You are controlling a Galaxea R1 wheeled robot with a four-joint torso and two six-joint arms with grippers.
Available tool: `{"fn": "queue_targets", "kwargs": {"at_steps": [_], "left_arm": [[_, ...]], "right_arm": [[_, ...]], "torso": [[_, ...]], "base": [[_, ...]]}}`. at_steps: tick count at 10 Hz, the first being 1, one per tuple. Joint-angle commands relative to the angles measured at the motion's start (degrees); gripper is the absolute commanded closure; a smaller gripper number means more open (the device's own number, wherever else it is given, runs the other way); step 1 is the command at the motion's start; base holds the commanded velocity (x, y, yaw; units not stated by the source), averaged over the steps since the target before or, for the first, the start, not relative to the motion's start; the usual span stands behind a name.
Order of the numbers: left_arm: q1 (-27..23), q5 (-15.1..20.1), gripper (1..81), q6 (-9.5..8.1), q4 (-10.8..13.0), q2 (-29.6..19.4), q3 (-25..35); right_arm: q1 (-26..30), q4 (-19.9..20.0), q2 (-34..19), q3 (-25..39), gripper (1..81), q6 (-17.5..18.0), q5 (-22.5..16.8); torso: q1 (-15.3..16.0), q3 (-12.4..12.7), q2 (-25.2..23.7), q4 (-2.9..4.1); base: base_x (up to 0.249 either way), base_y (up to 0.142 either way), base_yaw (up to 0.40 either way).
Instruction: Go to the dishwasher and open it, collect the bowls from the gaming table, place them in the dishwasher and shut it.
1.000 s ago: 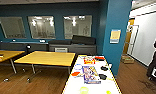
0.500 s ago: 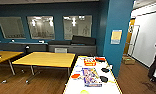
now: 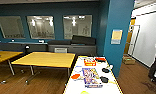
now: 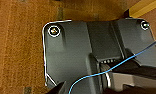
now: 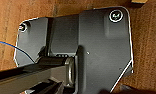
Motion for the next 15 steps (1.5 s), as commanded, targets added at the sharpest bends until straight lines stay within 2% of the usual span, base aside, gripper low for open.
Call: {"fn": "queue_targets", "kwargs": {"at_steps": [1,5,7,9,13,15], "left_arm": [[-3.16,2.96,1.0,-0.05,-0.27,-0.32,0.25],[-2.98,2.96,1.0,-0.05,-0.28,-0.84,0.25],[-2.98,2.87,1.0,-0.05,-0.19,-1.81,0.78],[-2.98,1.38,1.0,-0.05,0.07,-2.60,1.92],[-2.98,1.38,1.0,-0.05,-0.10,-2.25,1.92],[-2.98,1.38,1.0,-0.05,0.42,-1.81,1.92]], "right_arm": [[2.86,0.69,-3.50,5.72,1.0,0.24,-2.22],[1.98,1.65,-14.84,24.37,1.0,0.16,-1.43],[1.81,2.53,-19.79,31.88,1.0,0.24,0.24],[1.72,3.31,-28.10,42.64,1.0,0.85,3.83],[0.58,10.43,-42.87,57.52,1.0,2.09,12.44],[0.31,12.02,-51.56,66.20,1.0,3.48,17.36]], "torso": [[0.00,0.00,0.00,0.00],[0.00,0.00,0.00,0.00],[0.00,0.00,0.00,0.00],[-0.02,0.00,0.00,0.00],[-0.02,0.00,0.00,0.00],[-0.02,0.00,0.00,0.00]], "base": [[0.000,0.000,0.000],[0.000,0.000,0.000],[0.000,0.000,0.000],[0.000,0.000,0.000],[0.000,0.000,0.000],[0.000,0.000,0.000]]}}
